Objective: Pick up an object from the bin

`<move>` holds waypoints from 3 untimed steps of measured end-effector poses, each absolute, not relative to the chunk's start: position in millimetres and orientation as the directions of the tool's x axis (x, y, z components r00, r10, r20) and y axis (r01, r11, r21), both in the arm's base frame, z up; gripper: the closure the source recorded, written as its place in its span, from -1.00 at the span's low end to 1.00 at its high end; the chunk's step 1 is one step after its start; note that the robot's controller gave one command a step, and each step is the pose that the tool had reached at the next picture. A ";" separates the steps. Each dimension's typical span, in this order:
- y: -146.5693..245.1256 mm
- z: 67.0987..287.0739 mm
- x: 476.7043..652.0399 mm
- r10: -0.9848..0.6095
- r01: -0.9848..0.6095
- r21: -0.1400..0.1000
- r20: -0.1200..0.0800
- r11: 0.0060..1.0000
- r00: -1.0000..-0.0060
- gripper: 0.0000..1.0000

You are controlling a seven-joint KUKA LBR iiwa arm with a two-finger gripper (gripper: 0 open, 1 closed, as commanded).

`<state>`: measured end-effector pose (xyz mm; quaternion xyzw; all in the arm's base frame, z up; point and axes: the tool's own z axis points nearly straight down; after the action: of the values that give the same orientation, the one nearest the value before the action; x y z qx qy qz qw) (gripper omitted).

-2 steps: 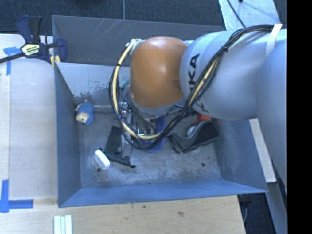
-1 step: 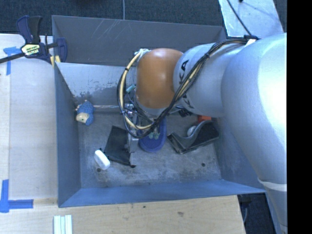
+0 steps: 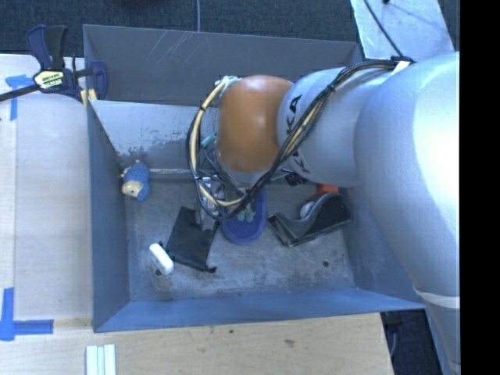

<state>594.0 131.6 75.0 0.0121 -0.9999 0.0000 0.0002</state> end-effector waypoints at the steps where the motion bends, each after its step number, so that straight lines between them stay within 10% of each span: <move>1: 101.2 162.8 547.1 -0.039 -0.039 -0.001 -0.006 0.999 -0.999 1.00; 2: 102.3 158.3 546.3 -0.040 -0.040 0.000 0.000 0.999 -0.999 -1.00; 3: 136.4 68.9 544.9 -0.430 -0.430 0.001 0.001 0.903 -0.903 -1.00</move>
Offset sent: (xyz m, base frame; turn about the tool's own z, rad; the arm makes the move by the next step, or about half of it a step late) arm -0.0484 -0.0287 0.0830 -0.0174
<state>544.9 136.4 68.9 0.2206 -0.9754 -0.0003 0.0004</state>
